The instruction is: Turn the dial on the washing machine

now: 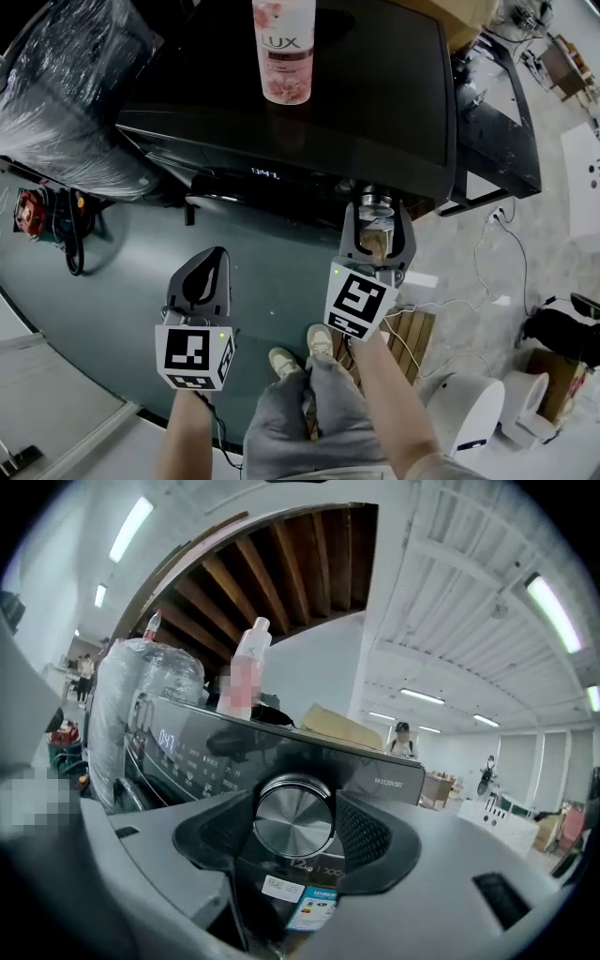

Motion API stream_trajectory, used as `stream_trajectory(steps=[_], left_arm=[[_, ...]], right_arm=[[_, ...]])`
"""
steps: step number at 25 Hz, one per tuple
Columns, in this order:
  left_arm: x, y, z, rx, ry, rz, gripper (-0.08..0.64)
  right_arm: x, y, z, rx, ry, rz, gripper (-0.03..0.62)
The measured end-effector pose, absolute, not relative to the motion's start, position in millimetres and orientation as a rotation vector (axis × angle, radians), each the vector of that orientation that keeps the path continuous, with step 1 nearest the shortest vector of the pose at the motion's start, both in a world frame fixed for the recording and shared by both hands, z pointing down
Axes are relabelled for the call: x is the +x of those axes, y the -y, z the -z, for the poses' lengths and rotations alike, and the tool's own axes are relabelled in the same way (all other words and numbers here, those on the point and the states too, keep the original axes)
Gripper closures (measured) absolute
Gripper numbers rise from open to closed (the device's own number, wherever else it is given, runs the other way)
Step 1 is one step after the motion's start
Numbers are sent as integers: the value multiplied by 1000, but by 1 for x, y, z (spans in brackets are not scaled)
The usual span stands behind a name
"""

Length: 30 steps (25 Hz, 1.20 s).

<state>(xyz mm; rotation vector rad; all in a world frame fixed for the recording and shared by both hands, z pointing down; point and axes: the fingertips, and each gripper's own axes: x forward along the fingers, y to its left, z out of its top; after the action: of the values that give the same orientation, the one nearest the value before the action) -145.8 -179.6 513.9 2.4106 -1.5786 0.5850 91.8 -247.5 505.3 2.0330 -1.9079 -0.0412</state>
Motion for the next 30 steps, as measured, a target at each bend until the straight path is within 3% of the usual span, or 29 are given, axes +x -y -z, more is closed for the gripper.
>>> stream_trajectory(steps=[18, 30], left_arm=[[-137, 187, -498, 2455, 1570, -577, 540], [-135, 188, -491, 2474, 1566, -582, 540]], right_arm=[[108, 244, -509, 2295, 2121, -459, 295], [116, 244, -513, 2410, 2262, -974, 296]])
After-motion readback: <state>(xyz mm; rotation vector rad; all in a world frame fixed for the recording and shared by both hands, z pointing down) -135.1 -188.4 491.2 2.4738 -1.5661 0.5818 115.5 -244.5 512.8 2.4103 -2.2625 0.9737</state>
